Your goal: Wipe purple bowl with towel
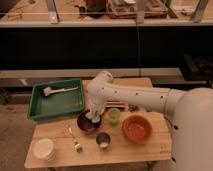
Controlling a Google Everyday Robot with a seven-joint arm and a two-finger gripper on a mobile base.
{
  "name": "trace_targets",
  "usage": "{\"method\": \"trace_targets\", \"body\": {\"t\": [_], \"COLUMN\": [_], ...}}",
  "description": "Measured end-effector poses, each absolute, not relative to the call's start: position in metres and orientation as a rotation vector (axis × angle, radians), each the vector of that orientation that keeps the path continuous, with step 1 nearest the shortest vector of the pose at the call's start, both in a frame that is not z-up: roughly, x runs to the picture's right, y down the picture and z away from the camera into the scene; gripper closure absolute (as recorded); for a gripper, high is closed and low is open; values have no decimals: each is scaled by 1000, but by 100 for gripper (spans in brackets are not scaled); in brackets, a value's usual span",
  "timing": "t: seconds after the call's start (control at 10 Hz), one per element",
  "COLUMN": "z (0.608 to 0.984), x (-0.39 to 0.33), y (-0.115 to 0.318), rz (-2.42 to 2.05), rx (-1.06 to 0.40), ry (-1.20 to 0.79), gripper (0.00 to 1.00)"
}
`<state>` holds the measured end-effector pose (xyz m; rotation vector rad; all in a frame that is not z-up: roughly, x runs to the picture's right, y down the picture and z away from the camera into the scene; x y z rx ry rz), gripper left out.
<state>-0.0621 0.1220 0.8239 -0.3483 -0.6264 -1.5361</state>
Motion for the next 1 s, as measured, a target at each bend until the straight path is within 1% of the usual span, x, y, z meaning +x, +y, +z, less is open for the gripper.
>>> {"method": "trace_targets", "body": {"t": [0.2, 0.5, 0.8, 1.0], "z": [830, 821, 798, 794], "x": [-83, -115, -132, -128], "y": [116, 121, 151, 166], "rz": [-1552, -1602, -1636, -1627], "rx": [-321, -269, -256, -278], "ry": [-632, -671, -751, -785], "gripper": [100, 100, 100, 100]}}
